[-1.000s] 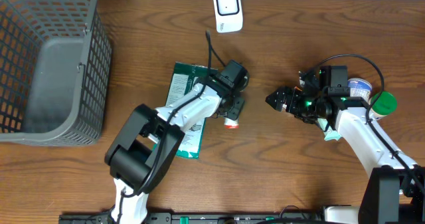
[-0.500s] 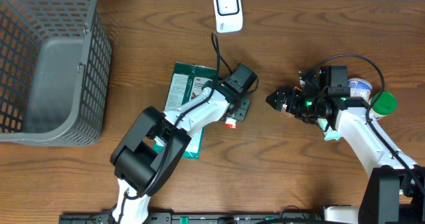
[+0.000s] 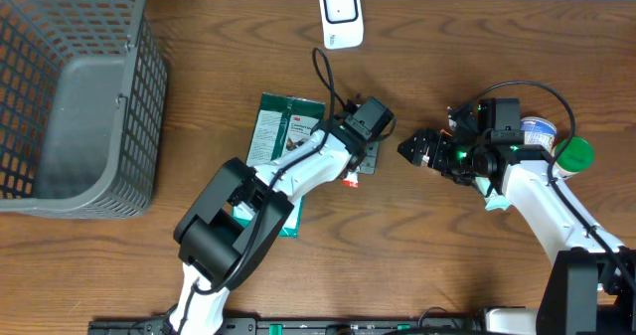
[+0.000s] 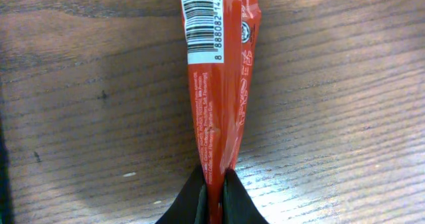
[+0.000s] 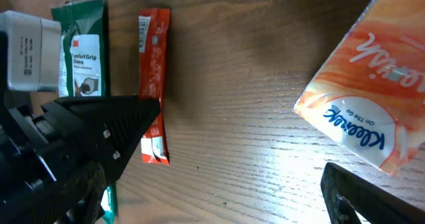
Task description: Scan the item barcode
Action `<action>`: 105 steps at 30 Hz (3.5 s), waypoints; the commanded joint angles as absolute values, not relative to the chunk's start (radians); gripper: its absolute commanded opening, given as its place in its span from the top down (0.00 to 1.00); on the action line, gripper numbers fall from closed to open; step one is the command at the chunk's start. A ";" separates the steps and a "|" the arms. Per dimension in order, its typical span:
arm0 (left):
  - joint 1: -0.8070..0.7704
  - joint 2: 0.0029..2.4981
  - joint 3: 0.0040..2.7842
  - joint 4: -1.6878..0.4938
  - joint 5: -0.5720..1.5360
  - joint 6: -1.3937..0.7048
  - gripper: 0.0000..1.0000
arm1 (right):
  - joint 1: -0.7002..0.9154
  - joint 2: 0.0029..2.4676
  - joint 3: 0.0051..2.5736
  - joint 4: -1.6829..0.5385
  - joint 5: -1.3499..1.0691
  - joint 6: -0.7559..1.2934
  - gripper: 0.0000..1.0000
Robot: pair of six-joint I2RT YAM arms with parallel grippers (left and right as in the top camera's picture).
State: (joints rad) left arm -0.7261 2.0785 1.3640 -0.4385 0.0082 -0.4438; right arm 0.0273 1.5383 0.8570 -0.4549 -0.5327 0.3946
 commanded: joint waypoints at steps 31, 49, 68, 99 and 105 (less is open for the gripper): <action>-0.661 1.588 1.305 -0.469 0.228 -0.168 0.93 | 0.006 1.524 0.881 -0.050 -1.042 0.693 0.18; -0.661 1.588 1.305 -0.459 0.228 -0.168 0.93 | 0.195 1.525 0.601 0.556 -0.823 1.035 0.97; -0.380 1.588 1.300 -0.614 0.262 -0.387 0.83 | 0.337 1.524 1.093 -0.610 -0.176 0.136 0.50; -0.302 1.588 1.293 -0.692 0.259 -0.266 0.27 | 0.471 1.732 1.167 -0.668 -0.284 -0.013 0.99; -0.301 1.588 1.293 -0.653 0.431 -0.265 0.25 | 0.383 1.528 1.171 -0.686 -0.339 -0.016 0.99</action>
State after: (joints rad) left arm -0.3046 1.5860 1.2961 -0.6765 0.3023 -0.2794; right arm 0.4229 1.6360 1.1362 -0.6785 -0.2569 -0.0257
